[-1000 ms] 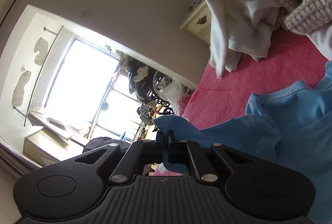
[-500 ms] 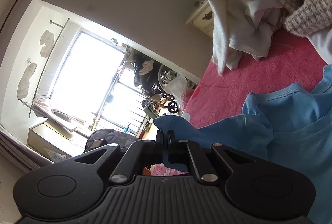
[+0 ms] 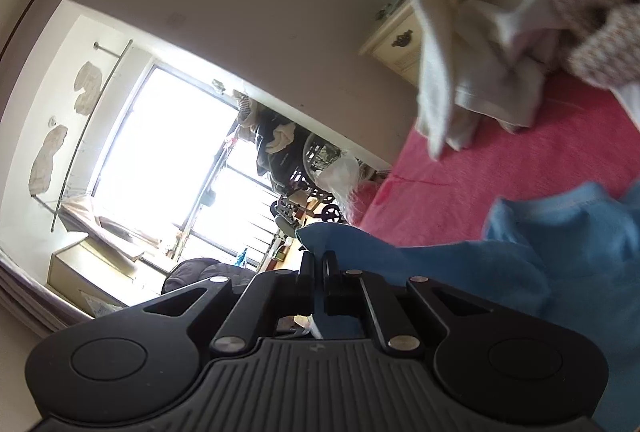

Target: Fold clothes

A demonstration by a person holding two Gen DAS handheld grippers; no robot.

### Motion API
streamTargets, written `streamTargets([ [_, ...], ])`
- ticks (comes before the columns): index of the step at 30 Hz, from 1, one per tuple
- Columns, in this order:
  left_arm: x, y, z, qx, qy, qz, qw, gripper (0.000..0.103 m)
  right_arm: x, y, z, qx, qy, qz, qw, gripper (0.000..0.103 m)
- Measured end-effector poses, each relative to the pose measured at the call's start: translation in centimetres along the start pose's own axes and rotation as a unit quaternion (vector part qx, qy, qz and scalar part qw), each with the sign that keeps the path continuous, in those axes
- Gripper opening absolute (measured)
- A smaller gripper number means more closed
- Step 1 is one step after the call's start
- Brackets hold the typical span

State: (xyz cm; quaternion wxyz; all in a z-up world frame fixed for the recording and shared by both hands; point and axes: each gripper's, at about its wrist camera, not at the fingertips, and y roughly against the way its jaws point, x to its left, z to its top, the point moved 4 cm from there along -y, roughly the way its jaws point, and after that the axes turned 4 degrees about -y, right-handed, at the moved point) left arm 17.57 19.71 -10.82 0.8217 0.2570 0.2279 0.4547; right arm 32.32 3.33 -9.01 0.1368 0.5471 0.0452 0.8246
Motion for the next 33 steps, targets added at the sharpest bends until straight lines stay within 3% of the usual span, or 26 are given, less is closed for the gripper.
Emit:
streamTargets([
  [3, 1.0, 2.7, -0.3, -0.041, 0.044, 0.031, 0.9977, 0.003, 1.7, -2.8, 0.6, 0.012, 0.024, -0.006, 1.000, 0.004],
  [6, 2.7, 5.7, -1.5, -0.082, 0.109, 0.072, 0.9880, 0.002, 3.4, -6.6, 1.0, 0.027, 0.047, -0.012, 0.998, 0.004],
  [10, 6.2, 7.3, -4.9, -0.098, 0.217, 0.116, 0.9643, 0.002, 4.7, -12.9, 0.5, 0.048, 0.077, -0.044, 0.995, 0.004],
  [13, 9.2, 7.4, -7.7, -0.100, 0.295, 0.144, 0.9394, 0.002, 4.5, -17.5, -0.6, 0.069, 0.100, -0.076, 0.990, 0.004],
  [17, 12.1, 7.0, -10.3, -0.085, 0.354, 0.180, 0.9138, 0.002, 4.5, -22.3, -2.4, 0.094, 0.136, -0.104, 0.981, 0.005],
  [22, 14.0, 7.8, -11.3, -0.087, 0.369, 0.224, 0.8977, 0.002, 4.2, -25.8, -3.7, 0.102, 0.162, -0.129, 0.973, 0.005],
  [30, 13.7, 7.2, -11.4, -0.062, 0.335, 0.259, 0.9038, 0.002, 3.1, -29.1, -5.1, 0.113, 0.175, -0.146, 0.967, 0.006],
  [32, 13.7, 6.9, -11.6, -0.058, 0.325, 0.267, 0.9054, 0.003, 2.9, -29.7, -5.0, 0.114, 0.175, -0.153, 0.966, 0.011],
  [33, 13.6, 6.7, -11.7, -0.055, 0.319, 0.272, 0.9062, 0.004, 2.9, -30.0, -4.9, 0.113, 0.175, -0.156, 0.966, 0.021],
])
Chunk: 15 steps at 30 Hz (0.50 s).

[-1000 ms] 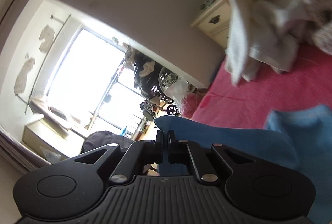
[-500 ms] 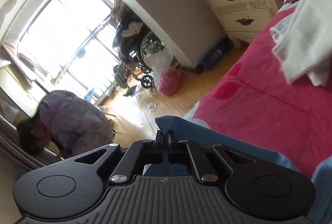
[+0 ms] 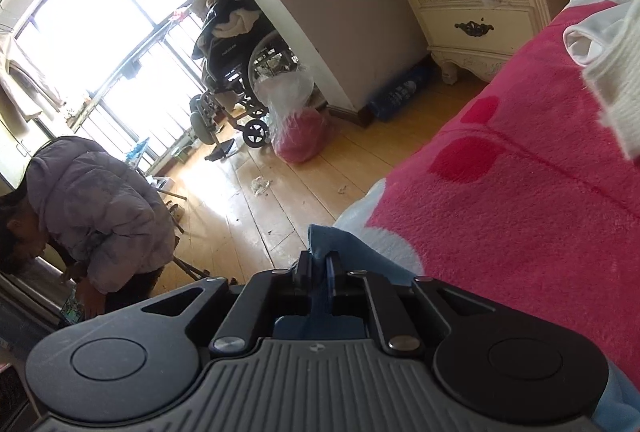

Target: Fold clothes

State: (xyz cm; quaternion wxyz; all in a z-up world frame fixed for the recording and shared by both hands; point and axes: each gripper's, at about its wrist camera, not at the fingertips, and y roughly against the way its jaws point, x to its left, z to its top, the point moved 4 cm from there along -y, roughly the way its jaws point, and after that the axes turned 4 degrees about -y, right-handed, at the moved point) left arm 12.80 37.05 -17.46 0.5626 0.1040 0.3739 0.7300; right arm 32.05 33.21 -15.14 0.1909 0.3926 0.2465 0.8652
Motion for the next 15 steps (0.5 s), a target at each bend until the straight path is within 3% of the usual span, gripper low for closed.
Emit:
streamTargets([
  [2, -0.1, 0.1, -0.3, -0.009, -0.014, -0.001, 0.9999, 0.007, 0.0, 1.0, 0.9, -0.021, -0.013, 0.002, 1.000, 0.040],
  [3, 0.0, 0.0, -0.5, -0.008, -0.014, 0.000, 0.9999, 0.010, -0.1, 1.5, 1.4, -0.032, -0.019, 0.003, 0.999, 0.045],
  [7, 0.9, 0.5, -0.5, -0.015, 0.012, -0.009, 0.9998, 0.018, -0.5, 5.3, 3.6, -0.068, -0.036, -0.002, 0.997, 0.045],
  [11, 2.4, 0.8, -0.3, -0.006, 0.068, -0.034, 0.9971, 0.021, 1.5, 9.3, 2.1, -0.028, 0.074, -0.026, 0.997, 0.044],
  [15, 3.4, 0.6, -0.4, 0.020, 0.116, -0.064, 0.9910, 0.021, 4.3, 13.8, -3.4, 0.016, 0.186, -0.016, 0.982, 0.043],
])
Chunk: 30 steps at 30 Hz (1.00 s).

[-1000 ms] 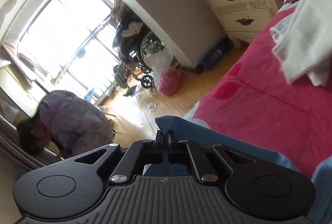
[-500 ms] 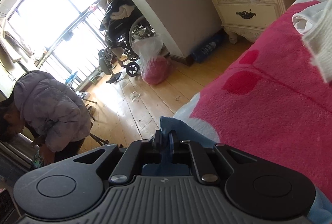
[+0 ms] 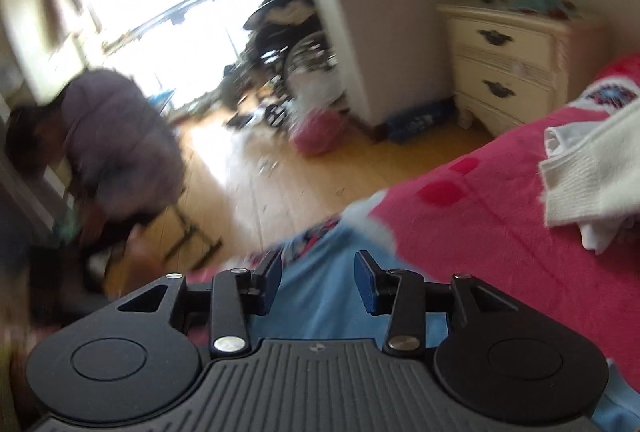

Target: Fold clothes

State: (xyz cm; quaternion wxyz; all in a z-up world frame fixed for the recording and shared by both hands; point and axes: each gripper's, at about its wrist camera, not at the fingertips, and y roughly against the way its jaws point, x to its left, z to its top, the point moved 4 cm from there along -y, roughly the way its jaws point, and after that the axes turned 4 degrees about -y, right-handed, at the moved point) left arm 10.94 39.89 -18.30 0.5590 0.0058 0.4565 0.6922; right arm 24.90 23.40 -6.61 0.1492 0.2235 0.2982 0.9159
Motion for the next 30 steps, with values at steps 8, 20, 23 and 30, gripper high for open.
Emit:
streamTargets([
  [8, -0.6, 0.2, -0.3, 0.022, 0.005, -0.019, 0.9996, 0.006, 10.2, -0.4, -10.1, 0.074, 0.290, -0.021, 0.954, 0.026],
  [20, -1.1, 2.2, 1.5, -0.005, 0.061, -0.077, 0.9952, 0.002, 7.5, -1.4, -9.5, 0.105, 0.177, -0.017, 0.978, 0.001],
  [23, -0.5, 2.0, 1.6, 0.004, 0.085, -0.082, 0.9930, 0.002, 6.4, -1.3, -9.1, 0.105, 0.124, -0.004, 0.987, 0.001],
  [30, 0.6, 1.0, 1.1, 0.025, 0.105, -0.062, 0.9923, 0.003, 4.1, -1.0, -8.2, 0.104, 0.001, 0.025, 0.994, 0.007],
])
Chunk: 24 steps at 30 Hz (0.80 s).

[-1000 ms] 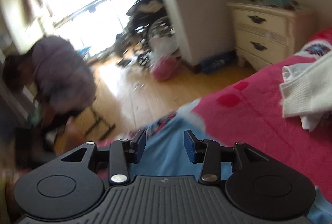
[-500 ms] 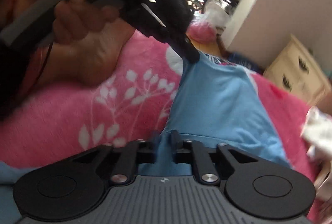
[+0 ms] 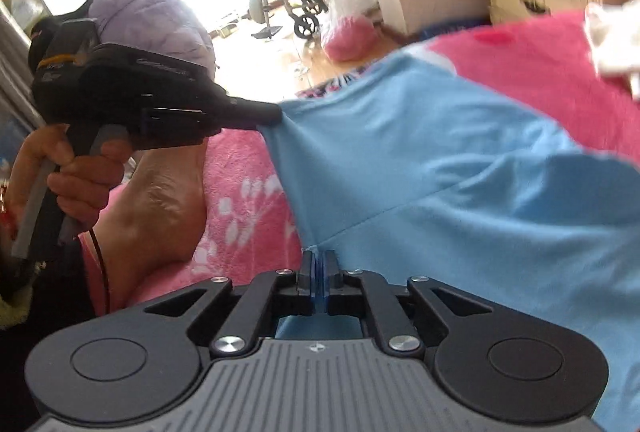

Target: Fold clothes

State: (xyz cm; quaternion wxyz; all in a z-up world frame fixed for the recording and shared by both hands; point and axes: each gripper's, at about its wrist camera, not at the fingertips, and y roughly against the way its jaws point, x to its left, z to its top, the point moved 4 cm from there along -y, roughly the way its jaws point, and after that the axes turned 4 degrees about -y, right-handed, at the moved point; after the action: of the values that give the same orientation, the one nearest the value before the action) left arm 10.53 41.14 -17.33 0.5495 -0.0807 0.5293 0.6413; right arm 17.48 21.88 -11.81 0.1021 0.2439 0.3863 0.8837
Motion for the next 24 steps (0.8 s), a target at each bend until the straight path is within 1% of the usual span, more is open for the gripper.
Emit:
streamTargets([
  [1, 0.2, -0.1, 0.0, 0.003, 0.003, 0.003, 1.0000, 0.003, 0.9, 0.5, 0.1, -0.012, 0.026, -0.009, 1.000, 0.008],
  [2, 0.3, 0.0, 0.0, 0.003, 0.007, -0.002, 1.0000, 0.003, 1.7, 0.8, 0.1, -0.023, 0.055, -0.020, 0.998, 0.010],
  [3, 0.3, 0.1, 0.1, 0.004, 0.014, -0.007, 0.9999, 0.003, 2.5, 1.0, 0.2, -0.033, 0.086, -0.033, 0.995, 0.015],
  [5, 0.4, 0.2, 0.2, 0.006, 0.027, -0.016, 0.9995, 0.003, 4.0, 0.7, -0.1, -0.050, 0.152, -0.061, 0.985, 0.021],
  [7, 0.5, 0.3, 0.2, 0.009, 0.039, -0.026, 0.9989, 0.003, 6.0, 0.1, -0.3, -0.057, 0.219, -0.086, 0.970, 0.023],
  [9, 0.4, 0.4, 0.2, 0.009, 0.045, -0.033, 0.9984, 0.003, 7.1, -1.2, -0.7, -0.055, 0.265, -0.110, 0.956, 0.023],
  [11, 0.3, 0.5, 0.2, 0.009, 0.051, -0.040, 0.9979, 0.003, 8.0, -2.6, -0.8, -0.052, 0.303, -0.142, 0.941, 0.023],
  [14, 0.1, 0.6, 0.3, 0.009, 0.061, -0.048, 0.9969, 0.003, 8.7, -5.1, -1.3, -0.046, 0.349, -0.193, 0.916, 0.029],
  [15, 0.1, 0.6, 0.3, 0.008, 0.059, -0.046, 0.9971, 0.003, 8.7, -5.9, -1.4, -0.044, 0.361, -0.212, 0.907, 0.028],
  [16, 0.1, 0.7, 0.3, 0.006, 0.057, -0.044, 0.9974, 0.003, 8.5, -6.2, -1.4, -0.045, 0.363, -0.222, 0.904, 0.026],
  [18, 0.1, 0.7, 0.3, 0.004, 0.053, -0.040, 0.9978, 0.003, 8.2, -6.7, -1.4, -0.048, 0.364, -0.240, 0.899, 0.004],
  [19, 0.1, 0.8, 0.3, 0.002, 0.051, -0.038, 0.9980, 0.003, 7.7, -6.2, -0.9, -0.054, 0.330, -0.223, 0.916, 0.004],
  [21, 0.2, 0.9, 0.3, -0.005, 0.045, -0.031, 0.9985, 0.003, 6.6, -5.2, 0.2, -0.064, 0.260, -0.188, 0.945, 0.004],
  [22, 0.3, 1.0, 0.4, -0.011, 0.041, -0.026, 0.9988, 0.003, 5.7, -4.6, 0.8, -0.067, 0.211, -0.158, 0.962, 0.005],
  [23, 0.5, 1.1, 0.5, -0.017, 0.040, -0.022, 0.9988, 0.003, 4.6, -4.0, 1.3, -0.070, 0.160, -0.126, 0.977, 0.005],
  [24, 0.6, 1.2, 0.5, -0.022, 0.039, -0.017, 0.9989, 0.003, 3.5, -3.4, 1.8, -0.072, 0.108, -0.093, 0.987, 0.005],
])
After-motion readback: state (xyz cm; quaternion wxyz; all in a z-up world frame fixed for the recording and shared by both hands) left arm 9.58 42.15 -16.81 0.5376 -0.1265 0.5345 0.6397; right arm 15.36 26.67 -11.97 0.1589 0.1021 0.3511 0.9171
